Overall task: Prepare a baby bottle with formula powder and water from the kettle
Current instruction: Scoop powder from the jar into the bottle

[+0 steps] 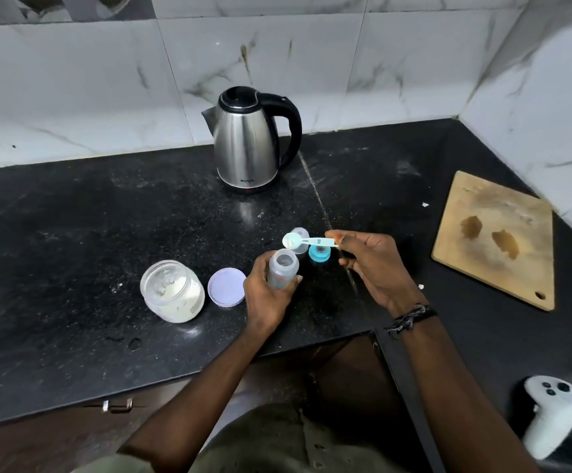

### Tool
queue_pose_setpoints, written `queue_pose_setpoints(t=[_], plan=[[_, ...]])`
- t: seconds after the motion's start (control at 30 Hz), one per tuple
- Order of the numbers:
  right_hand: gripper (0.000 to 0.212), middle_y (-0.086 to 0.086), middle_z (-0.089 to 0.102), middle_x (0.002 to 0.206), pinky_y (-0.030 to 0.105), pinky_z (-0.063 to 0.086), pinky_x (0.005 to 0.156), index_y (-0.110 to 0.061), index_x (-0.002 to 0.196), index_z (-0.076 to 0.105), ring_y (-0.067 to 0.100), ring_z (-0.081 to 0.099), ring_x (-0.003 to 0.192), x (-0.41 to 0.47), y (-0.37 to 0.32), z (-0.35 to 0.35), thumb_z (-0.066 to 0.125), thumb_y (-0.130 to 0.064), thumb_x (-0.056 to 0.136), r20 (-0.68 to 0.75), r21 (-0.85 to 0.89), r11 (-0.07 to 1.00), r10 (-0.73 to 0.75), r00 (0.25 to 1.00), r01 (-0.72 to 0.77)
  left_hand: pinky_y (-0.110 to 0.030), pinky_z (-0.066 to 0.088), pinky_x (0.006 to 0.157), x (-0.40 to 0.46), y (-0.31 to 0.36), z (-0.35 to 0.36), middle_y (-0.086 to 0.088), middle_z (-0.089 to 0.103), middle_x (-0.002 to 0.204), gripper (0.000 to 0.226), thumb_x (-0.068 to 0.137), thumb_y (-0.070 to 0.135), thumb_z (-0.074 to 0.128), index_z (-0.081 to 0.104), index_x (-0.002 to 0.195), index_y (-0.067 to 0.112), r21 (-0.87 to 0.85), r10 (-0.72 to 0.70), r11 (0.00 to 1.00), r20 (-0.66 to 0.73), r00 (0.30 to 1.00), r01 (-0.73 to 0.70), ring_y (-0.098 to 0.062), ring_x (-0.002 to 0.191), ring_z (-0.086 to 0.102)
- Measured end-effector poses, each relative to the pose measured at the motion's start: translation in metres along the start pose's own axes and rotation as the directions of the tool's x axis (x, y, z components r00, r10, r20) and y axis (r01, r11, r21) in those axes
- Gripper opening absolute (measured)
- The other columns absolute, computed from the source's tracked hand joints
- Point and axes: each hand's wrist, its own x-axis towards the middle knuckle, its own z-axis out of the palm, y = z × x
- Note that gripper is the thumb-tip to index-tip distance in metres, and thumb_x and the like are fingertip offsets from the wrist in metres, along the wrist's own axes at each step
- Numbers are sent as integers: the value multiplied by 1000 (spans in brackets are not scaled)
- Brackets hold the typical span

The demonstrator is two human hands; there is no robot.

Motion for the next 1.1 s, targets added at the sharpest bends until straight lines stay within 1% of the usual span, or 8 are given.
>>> queue_pose_setpoints(t=[0.17,0.37,0.53,0.7,0.8,0.9,1.03,1.1], plan=[[19,10,74,110,21,51,70,-2,104,75,13,64,91,4,-1,7,60,-5,94,29,-49,999,-10,1000,12,-11,50,86,3,5,-15,19,69,111,54,76,3,90,62,120,18,-19,54,998,-41,998,-55,10,100,66],[16,-1,77,100,24,50,70,-4,90,78,15,61,88,6,-4,24,62,-3,91,76,-84,996,-14,997,20,-16,53,91,0,13,-31,10,73,113,54,76,17,81,65,126,11,-65,74,995,-60,995,-78,0,102,70],[18,-7,74,100,20,48,82,-3,71,75,3,66,92,3,-7,33,69,-6,88,141,-271,947,-141,980,175,-17,53,95,-2,17,-40,5,72,114,57,76,-3,81,63,125,20,-30,146,988,-89,985,-149,3,103,68],[8,-3,66,113,16,43,80,-10,79,77,5,64,98,1,-14,44,75,-16,85,255,-509,731,-376,891,454,-39,56,102,0,11,-43,-7,73,124,58,73,10,76,64,129,8,-5,148,989,-88,985,-149,-20,113,71],[11,4,64,117,30,49,84,-8,79,75,17,63,101,-3,-21,52,72,-17,85,372,-613,463,-546,751,640,-46,57,100,1,7,-44,-6,73,123,63,72,16,78,63,133,7,19,135,991,-84,987,-134,-22,113,71],[13,7,63,122,41,52,86,-7,77,72,23,60,103,-13,-21,62,69,-17,84,549,-651,201,-542,637,732,-46,57,97,0,6,-41,-5,74,123,63,74,16,81,63,134,9,55,147,988,-72,986,-144,-21,112,72],[13,8,62,126,43,50,88,-7,78,71,23,60,105,-17,-20,69,68,-18,85,515,-657,223,-566,644,720,-49,57,95,3,3,-38,-4,73,123,61,77,22,83,63,134,14,56,132,990,-37,991,-129,-21,113,71],[14,6,61,129,44,48,85,-8,76,69,25,59,109,-20,-21,71,68,-18,85,504,-713,148,-571,648,685,-50,58,93,4,2,-38,-4,73,121,60,77,23,81,63,133,15,37,116,993,-32,993,-115,-23,110,72]])
